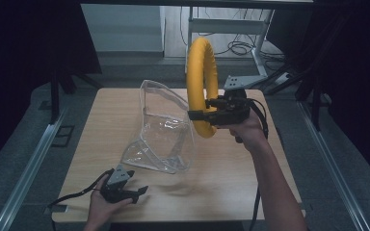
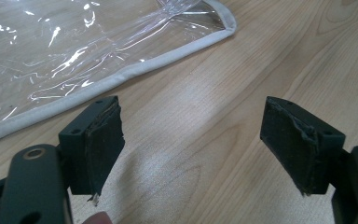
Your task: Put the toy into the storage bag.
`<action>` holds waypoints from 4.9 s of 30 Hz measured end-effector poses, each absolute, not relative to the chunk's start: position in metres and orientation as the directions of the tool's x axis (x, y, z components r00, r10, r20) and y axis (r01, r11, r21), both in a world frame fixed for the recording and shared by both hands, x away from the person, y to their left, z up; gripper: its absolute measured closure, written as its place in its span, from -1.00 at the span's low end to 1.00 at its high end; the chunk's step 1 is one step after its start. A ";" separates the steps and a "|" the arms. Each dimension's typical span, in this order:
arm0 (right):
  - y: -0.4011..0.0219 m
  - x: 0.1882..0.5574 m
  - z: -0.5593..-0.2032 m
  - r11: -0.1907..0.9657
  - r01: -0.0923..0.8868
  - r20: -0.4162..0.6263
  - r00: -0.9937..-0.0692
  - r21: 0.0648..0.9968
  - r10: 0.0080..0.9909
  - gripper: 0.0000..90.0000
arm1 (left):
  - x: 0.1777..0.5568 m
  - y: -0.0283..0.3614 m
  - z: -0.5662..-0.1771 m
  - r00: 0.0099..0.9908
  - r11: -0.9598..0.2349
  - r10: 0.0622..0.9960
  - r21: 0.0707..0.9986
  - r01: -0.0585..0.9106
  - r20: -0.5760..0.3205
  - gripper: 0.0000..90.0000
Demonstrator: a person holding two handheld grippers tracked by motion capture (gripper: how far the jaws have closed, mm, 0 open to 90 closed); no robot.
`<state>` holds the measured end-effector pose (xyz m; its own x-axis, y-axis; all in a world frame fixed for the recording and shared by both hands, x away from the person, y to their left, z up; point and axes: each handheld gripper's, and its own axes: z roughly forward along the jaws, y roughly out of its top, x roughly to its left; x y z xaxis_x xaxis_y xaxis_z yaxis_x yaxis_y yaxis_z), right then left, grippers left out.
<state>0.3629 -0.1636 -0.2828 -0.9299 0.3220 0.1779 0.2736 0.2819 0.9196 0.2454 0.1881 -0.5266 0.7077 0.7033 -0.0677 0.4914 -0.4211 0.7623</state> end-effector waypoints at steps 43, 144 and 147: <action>-0.113 0.351 -0.256 0.253 0.195 0.148 -0.970 0.947 0.195 0.11 | 0.245 0.189 -0.526 0.707 -0.422 0.703 0.762 0.492 -0.068 -0.53; -0.069 0.367 -0.342 0.387 0.323 0.332 -0.942 0.864 0.046 0.10 | 0.246 0.187 -0.529 0.713 -0.436 0.699 0.754 0.491 -0.060 -0.53; -0.070 0.367 -0.343 0.388 0.327 0.337 -0.940 0.862 0.042 0.10 | 0.246 0.187 -0.529 0.712 -0.436 0.700 0.753 0.493 -0.061 -0.53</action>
